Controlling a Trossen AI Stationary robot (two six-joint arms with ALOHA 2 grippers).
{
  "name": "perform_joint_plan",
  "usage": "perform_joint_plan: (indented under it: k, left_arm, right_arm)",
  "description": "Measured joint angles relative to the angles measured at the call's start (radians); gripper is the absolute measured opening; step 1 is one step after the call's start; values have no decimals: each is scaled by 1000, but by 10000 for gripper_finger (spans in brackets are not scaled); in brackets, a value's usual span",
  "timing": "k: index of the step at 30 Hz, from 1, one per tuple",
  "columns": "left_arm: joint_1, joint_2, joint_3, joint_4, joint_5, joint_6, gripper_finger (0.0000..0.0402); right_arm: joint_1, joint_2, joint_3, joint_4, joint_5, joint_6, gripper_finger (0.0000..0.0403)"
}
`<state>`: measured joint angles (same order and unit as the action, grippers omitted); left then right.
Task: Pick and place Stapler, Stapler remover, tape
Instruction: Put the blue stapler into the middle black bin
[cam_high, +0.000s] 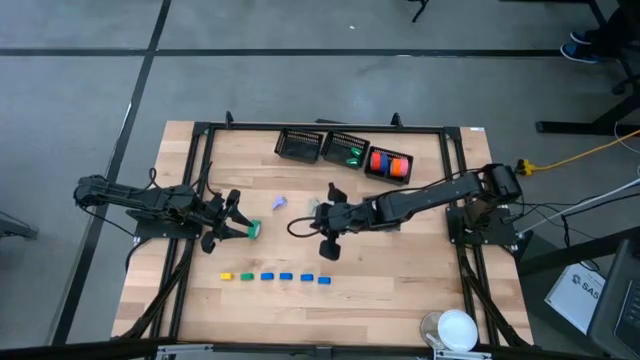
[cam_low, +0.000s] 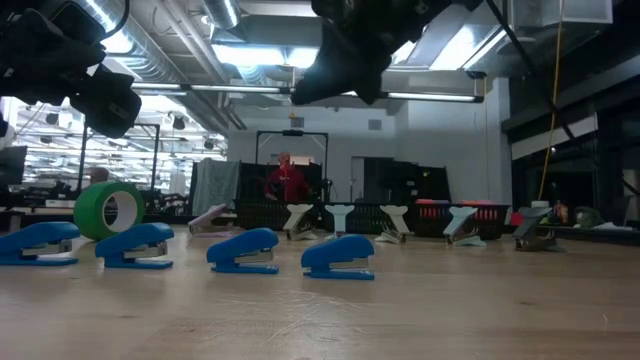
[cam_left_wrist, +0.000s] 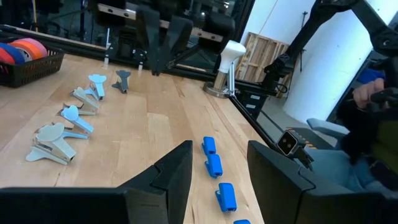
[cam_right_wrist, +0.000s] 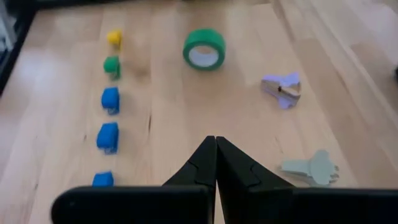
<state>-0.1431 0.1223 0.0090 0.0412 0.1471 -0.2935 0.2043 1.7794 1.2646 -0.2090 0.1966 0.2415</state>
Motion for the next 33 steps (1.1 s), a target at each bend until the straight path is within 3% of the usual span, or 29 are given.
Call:
perform_joint_plan:
  k: [20,27,33]
  left_arm:
    - [0,0,0,0,0,0,150]
    - [0,0,0,0,0,0,150]
    - [0,0,0,0,0,0,150]
  right_arm:
    - [4,3,0,-72,-147,-74,30]
    - [11,14,-1,-88,-197,-198,30]
    - [24,27,-1,-92,-201,-198,30]
